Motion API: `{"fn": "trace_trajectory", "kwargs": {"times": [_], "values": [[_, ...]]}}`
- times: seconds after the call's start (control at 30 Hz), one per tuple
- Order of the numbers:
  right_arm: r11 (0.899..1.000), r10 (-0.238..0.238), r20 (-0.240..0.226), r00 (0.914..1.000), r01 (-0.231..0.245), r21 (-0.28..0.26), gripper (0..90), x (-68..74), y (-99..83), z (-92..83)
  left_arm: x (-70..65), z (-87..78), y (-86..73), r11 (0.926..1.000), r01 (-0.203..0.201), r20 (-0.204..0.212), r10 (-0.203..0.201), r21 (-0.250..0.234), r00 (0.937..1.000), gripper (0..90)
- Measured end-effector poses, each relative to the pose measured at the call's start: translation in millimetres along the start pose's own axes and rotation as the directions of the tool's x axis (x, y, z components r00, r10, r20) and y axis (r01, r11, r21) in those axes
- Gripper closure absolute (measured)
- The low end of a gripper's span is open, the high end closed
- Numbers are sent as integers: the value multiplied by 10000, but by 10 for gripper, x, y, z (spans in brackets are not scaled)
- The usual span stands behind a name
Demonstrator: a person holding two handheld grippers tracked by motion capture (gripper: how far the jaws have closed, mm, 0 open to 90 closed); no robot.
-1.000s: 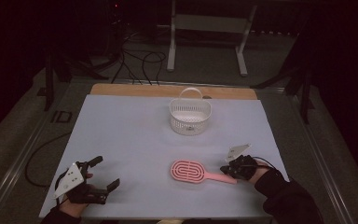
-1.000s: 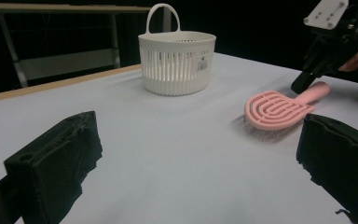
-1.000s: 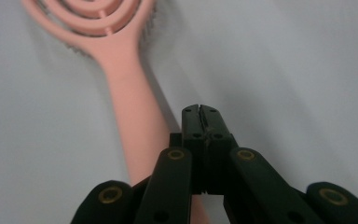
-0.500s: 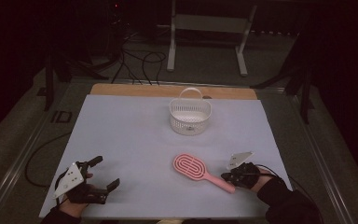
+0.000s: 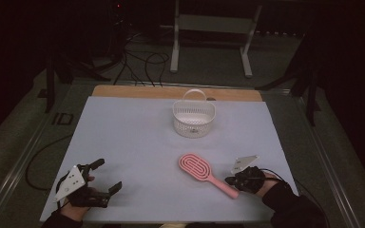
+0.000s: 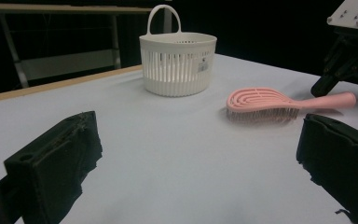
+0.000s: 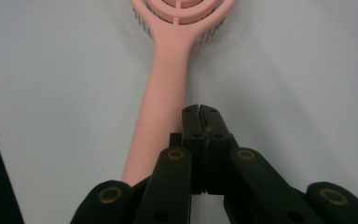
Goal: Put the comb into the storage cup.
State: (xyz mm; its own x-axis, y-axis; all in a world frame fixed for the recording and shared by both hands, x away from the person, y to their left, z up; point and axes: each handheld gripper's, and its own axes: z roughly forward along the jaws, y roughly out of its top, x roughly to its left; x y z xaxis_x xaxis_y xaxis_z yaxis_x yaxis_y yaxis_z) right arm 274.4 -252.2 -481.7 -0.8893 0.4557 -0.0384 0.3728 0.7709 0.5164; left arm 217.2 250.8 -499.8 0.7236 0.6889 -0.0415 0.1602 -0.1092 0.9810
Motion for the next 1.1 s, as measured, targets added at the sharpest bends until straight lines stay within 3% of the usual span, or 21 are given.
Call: {"fn": "trace_trajectory", "kwargs": {"times": [0.2,0.4,0.53,0.8,0.93,1.0,1.1], "values": [[9996,247,256,9994,-244,-141,900,-57,9,-48,3,-1,0,10000,4,-2,-4,-5,10000,0],[9959,836,890,9925,-803,-409,897,-124,67,-164,1,3,0,10000,-13,8,13,5,10000,0],[9931,1087,924,9898,-1040,-544,866,-137,83,-187,0,0,0,10000,-3,0,3,6,10000,0],[9873,1434,980,9848,-1355,-833,616,-103,171,-221,-1,1,0,10000,-8,23,8,11,10000,0],[9898,1307,897,9874,-1248,-682,486,-75,244,-230,-1,2,0,10000,-6,28,6,22,10000,0],[9898,1322,921,9869,-1266,-649,468,-64,264,-229,-1,3,0,10000,-3,32,3,22,10000,0],[9913,1269,881,9880,-1233,-451,316,-38,332,-216,2,3,-1,10000,2,32,-2,26,10000,0]]}}
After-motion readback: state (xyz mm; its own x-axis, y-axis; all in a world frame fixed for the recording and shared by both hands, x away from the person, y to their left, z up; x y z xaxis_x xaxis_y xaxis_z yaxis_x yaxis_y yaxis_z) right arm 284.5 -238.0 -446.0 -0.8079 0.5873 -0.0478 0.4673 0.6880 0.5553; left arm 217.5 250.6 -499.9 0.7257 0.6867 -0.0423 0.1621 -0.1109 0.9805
